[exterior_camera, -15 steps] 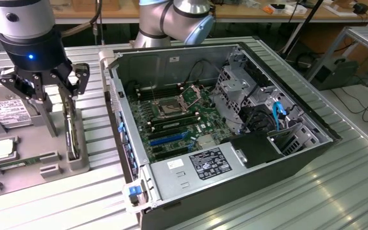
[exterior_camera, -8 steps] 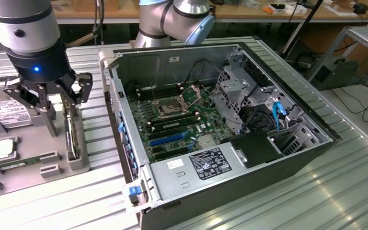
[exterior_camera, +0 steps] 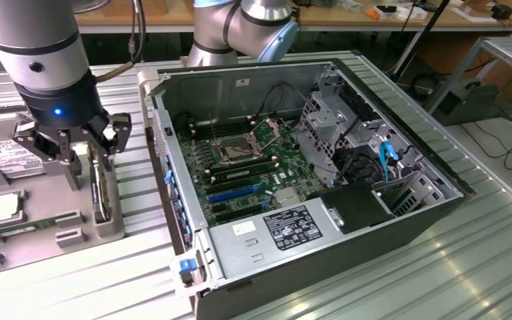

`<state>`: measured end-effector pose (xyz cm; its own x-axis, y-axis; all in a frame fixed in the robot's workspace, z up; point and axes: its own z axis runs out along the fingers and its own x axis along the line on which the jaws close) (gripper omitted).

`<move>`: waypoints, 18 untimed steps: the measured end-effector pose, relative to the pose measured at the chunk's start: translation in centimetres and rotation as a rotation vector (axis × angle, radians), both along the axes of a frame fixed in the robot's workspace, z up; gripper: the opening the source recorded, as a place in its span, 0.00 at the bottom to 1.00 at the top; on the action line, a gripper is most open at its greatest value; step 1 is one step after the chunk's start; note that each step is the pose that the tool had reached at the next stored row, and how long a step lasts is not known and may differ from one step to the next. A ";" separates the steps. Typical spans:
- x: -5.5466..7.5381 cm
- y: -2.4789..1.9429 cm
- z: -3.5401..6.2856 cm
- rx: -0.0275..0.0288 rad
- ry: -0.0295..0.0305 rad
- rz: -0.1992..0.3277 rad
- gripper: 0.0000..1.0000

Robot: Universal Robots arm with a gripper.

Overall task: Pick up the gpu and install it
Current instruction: 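Pick up the gpu and move the gpu toward the slot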

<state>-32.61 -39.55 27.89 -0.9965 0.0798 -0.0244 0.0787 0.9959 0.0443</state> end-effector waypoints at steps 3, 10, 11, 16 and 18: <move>0.0 0.00 -1.07 0.0001 -0.0001 0.000 0.48; -0.1 0.00 -2.56 -0.0008 0.0000 0.000 0.48; -0.1 -0.01 -2.70 -0.0014 0.0001 0.000 0.48; -0.2 0.00 -3.09 -0.0021 -0.0001 0.000 0.48; -0.3 0.00 -3.28 -0.0026 0.0001 0.000 0.48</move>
